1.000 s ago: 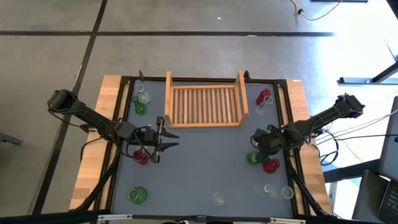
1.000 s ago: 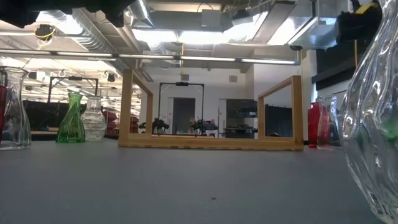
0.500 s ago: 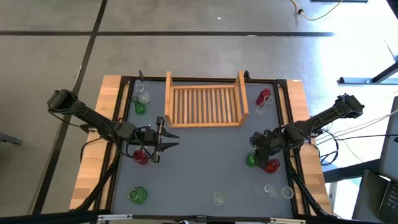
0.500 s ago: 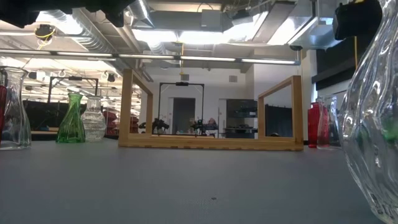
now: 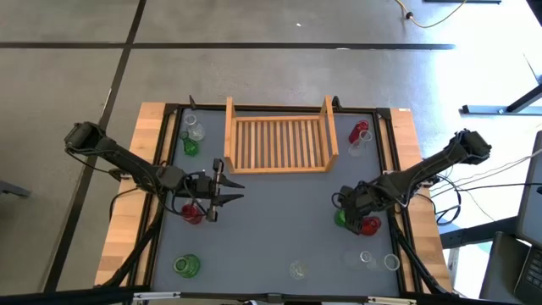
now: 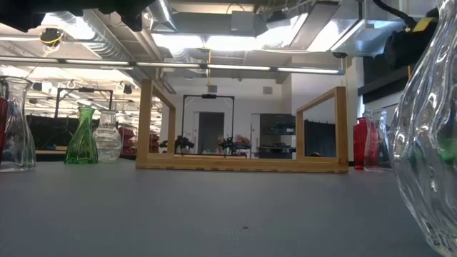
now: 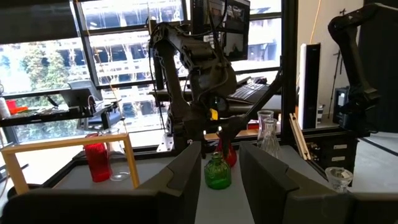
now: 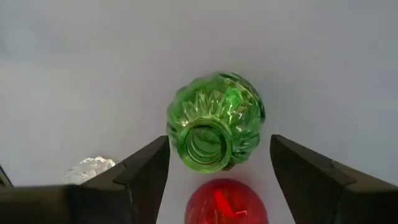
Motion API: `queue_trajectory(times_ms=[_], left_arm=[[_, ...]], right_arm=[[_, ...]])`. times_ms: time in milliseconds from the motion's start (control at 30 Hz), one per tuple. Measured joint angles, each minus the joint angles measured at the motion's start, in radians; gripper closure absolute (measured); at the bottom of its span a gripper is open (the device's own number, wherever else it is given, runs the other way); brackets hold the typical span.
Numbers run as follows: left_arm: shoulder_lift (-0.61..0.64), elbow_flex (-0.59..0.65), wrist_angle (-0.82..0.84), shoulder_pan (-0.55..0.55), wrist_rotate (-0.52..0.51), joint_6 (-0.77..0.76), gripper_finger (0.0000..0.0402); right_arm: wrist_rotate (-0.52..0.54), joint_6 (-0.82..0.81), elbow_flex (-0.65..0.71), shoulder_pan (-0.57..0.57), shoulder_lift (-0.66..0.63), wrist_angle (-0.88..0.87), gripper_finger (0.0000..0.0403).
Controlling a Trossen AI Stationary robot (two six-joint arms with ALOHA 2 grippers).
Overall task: Sort vases onto shelf
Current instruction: Put the green vase on the shelf
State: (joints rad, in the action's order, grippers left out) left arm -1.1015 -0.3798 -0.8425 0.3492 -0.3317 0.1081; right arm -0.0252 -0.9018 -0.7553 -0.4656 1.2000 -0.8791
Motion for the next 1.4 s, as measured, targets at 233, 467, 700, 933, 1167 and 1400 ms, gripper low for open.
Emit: queue_trajectory(times_ms=[233, 467, 700, 933, 1167, 1400], left_arm=[[0.0, 0.0, -0.001, 0.0, -0.004, 0.0, 0.0298], [0.0, 0.0, -0.001, 0.0, -0.018, 0.0, 0.0298], [0.0, 0.0, -0.002, 0.0, -0.018, 0.0, 0.0298], [0.0, 0.0, -0.002, 0.0, -0.019, 0.0, 0.0298], [0.0, 0.0, -0.002, 0.0, -0.019, 0.0, 0.0298], [0.0, 0.0, -0.003, 0.0, -0.019, 0.0, 0.0298]], right_arm=[[0.03, 0.051, 0.0, 0.0, 0.022, 0.018, 0.0201], [0.05, 0.099, -0.003, 0.0, 0.02, 0.023, 0.0329], [0.096, 0.154, 0.0, 0.001, 0.023, 0.122, 0.0338], [0.155, 0.196, 0.0, 0.002, 0.023, 0.16, 0.0325], [0.171, 0.262, 0.0, 0.002, 0.023, 0.263, 0.0335], [0.207, 0.331, -0.033, 0.027, 0.023, 0.295, 0.0331]])
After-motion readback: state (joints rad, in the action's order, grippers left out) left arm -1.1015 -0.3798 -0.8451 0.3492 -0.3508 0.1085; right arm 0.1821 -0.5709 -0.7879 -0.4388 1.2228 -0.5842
